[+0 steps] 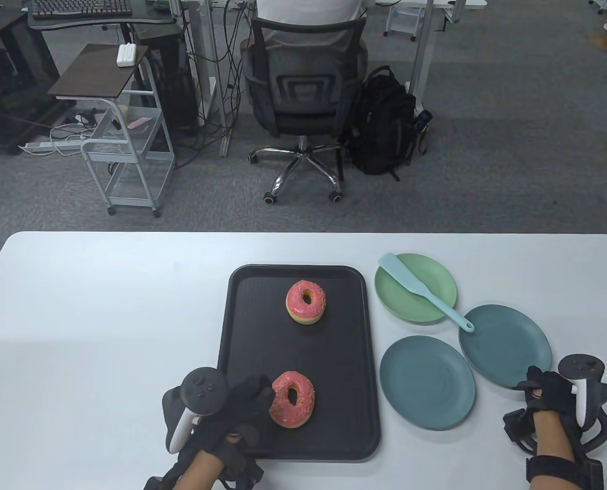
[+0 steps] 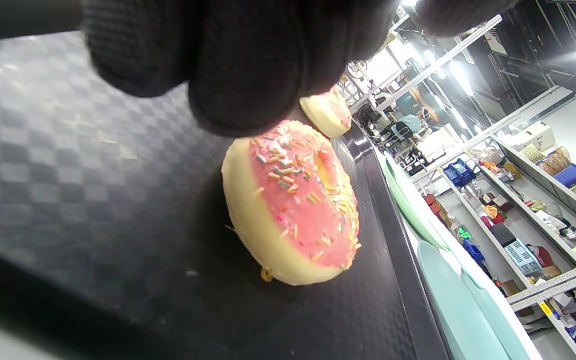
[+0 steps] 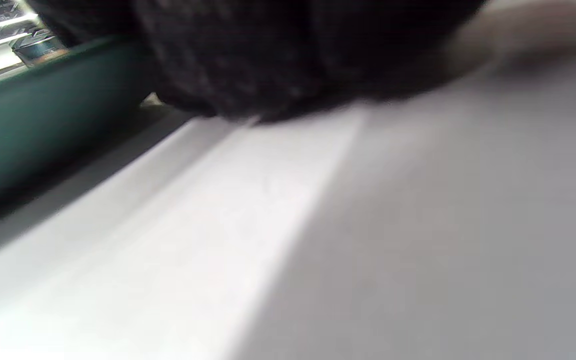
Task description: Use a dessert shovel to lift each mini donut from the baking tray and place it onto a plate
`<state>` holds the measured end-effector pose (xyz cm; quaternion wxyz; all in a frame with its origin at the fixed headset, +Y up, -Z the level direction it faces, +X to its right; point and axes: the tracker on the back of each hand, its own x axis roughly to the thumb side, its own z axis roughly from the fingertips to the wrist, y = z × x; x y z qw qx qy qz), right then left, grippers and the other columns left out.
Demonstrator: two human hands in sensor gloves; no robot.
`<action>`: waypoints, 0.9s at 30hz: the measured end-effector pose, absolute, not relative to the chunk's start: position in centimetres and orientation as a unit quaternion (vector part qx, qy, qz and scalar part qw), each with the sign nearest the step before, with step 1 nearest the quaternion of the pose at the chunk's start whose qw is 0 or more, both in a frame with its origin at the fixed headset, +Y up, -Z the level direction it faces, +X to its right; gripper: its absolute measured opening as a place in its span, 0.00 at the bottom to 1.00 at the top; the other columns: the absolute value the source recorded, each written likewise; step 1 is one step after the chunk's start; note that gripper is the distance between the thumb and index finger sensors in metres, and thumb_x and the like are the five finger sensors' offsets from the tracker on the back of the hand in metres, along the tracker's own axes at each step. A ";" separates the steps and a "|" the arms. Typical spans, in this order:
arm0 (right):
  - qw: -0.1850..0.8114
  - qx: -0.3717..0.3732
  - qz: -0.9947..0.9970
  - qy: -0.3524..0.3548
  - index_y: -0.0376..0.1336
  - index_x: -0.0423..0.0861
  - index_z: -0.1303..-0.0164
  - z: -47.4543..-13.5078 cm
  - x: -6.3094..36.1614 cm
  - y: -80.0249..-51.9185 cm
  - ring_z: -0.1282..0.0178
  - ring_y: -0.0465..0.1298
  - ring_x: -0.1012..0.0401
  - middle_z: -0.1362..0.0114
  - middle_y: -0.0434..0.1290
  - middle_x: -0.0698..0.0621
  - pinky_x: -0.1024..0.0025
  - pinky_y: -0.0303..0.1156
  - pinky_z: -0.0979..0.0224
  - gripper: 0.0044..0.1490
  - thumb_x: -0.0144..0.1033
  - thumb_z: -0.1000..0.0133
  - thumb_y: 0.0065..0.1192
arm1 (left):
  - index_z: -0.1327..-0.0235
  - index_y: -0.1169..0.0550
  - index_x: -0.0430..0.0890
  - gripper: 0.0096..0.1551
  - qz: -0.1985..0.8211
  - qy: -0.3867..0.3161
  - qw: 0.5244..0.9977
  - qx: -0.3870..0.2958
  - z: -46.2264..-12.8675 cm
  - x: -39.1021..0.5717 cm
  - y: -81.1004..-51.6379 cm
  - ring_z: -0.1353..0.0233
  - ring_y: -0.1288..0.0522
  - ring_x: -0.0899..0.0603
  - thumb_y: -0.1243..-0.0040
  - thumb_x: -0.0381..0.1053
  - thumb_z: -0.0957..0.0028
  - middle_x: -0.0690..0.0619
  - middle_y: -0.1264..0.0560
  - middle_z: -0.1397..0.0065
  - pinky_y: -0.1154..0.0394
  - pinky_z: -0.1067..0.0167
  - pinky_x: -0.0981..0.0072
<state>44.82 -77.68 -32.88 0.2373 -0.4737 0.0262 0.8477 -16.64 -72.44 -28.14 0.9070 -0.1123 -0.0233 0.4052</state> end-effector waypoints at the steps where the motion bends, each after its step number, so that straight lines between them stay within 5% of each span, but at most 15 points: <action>1: 0.245 -0.472 0.846 0.029 0.74 0.42 0.64 -32.8 44.9 -77.7 0.80 0.77 0.54 0.74 0.82 0.50 0.60 0.74 0.77 0.32 0.61 0.49 0.60 | 0.34 0.28 0.53 0.30 0.407 -0.023 0.906 -0.113 -28.2 -16.8 -72.4 0.52 0.12 0.45 0.44 0.63 0.46 0.54 0.21 0.42 0.16 0.50 0.50; 18: 0.266 -0.460 0.847 0.017 0.73 0.41 0.54 -31.5 45.0 -77.0 0.71 0.78 0.49 0.63 0.82 0.45 0.55 0.75 0.69 0.39 0.65 0.49 0.56 | 0.35 0.27 0.53 0.28 0.407 0.018 0.909 -0.094 -28.9 -19.3 -73.0 0.52 0.12 0.45 0.44 0.63 0.46 0.54 0.20 0.42 0.16 0.50 0.49; 27: 0.171 -0.426 0.887 -0.042 0.70 0.43 0.48 -31.5 42.6 -72.7 0.59 0.75 0.44 0.51 0.79 0.39 0.54 0.72 0.61 0.39 0.66 0.49 0.55 | 0.34 0.27 0.54 0.28 0.348 0.028 0.935 -0.057 -29.0 -20.0 -72.6 0.50 0.13 0.43 0.44 0.63 0.46 0.53 0.21 0.40 0.17 0.47 0.48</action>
